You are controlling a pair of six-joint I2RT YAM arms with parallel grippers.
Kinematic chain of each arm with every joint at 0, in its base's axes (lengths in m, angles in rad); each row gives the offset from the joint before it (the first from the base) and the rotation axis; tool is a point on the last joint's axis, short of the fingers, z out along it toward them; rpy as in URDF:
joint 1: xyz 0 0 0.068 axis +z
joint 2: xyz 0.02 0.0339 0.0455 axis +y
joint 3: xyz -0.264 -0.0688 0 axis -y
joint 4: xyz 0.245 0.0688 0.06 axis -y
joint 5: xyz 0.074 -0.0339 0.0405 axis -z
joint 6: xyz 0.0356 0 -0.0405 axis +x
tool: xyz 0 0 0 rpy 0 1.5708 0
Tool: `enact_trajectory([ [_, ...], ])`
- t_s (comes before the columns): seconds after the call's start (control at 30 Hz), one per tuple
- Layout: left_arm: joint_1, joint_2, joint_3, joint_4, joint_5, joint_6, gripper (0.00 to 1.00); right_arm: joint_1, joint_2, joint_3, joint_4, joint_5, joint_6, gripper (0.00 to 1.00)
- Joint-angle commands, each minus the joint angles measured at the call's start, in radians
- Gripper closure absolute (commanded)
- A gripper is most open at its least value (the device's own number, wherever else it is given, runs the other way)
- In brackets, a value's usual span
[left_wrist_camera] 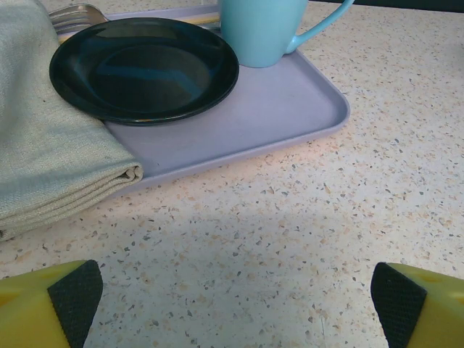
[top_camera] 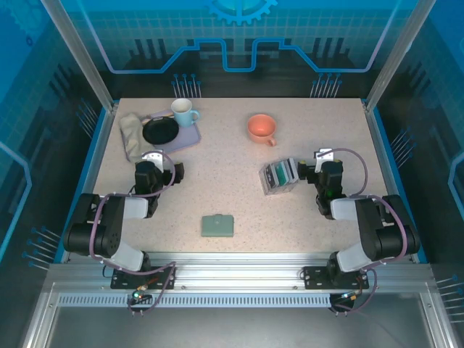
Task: Put the credit cards into the card holder
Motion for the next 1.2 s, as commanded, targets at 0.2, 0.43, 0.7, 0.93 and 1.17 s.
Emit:
enact_trajectory([
  [0.2,0.01,-0.008,0.019,0.007,0.019,0.02,0.01,-0.019,0.004,0.023,0.006,-0.081,-0.019,0.0],
  [0.43,0.01,-0.008,0.018,0.008,0.019,0.02,0.01,-0.036,0.002,0.023,0.003,-0.122,-0.015,0.0],
  [0.7,0.01,-0.071,0.015,-0.036,0.03,0.021,0.01,-0.036,-0.057,0.035,-0.065,-0.076,0.006,0.0],
  [0.93,0.023,-0.311,0.034,-0.274,0.036,-0.065,0.01,-0.067,-0.319,0.135,-0.518,-0.023,0.102,0.0],
  [1.17,0.029,-0.529,0.246,-0.833,-0.042,-0.403,0.01,-0.101,-0.464,0.478,-1.18,-0.41,0.25,0.0],
])
